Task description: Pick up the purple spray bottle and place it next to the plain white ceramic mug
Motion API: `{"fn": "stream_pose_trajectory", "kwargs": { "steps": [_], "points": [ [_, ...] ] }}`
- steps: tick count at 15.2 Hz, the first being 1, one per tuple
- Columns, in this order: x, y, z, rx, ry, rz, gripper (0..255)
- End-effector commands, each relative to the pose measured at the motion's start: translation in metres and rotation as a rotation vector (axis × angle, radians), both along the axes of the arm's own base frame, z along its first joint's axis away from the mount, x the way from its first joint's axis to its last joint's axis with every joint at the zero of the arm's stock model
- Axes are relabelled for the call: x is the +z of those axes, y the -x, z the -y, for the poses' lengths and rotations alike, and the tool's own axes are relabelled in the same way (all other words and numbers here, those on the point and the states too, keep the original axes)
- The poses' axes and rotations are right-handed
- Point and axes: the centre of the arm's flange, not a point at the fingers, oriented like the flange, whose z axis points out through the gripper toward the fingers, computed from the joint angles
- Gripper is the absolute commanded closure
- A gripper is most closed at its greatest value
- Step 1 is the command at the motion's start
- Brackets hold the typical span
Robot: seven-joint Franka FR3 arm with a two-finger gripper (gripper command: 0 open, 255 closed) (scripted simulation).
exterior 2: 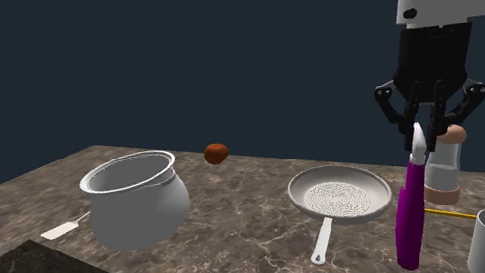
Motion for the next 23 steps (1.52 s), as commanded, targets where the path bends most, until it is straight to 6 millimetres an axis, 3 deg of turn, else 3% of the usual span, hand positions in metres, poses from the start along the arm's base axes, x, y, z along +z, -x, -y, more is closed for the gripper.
{"fn": "stream_pose_trajectory", "kwargs": {
  "steps": [1,8,9,14,18,23],
  "points": [
    [-0.005,0.0,-0.001,0.0,0.0,0.001,255],
    [-0.005,0.0,-0.001,0.0,0.0,0.001,255],
    [-0.005,0.0,-0.001,0.0,0.0,0.001,0],
    [-0.005,0.0,-0.001,0.0,0.0,0.001,0],
    [0.045,0.002,0.0,0.0,0.0,0.001,0],
    [0.045,0.002,0.0,0.0,0.0,0.001,0]
  ]
}}
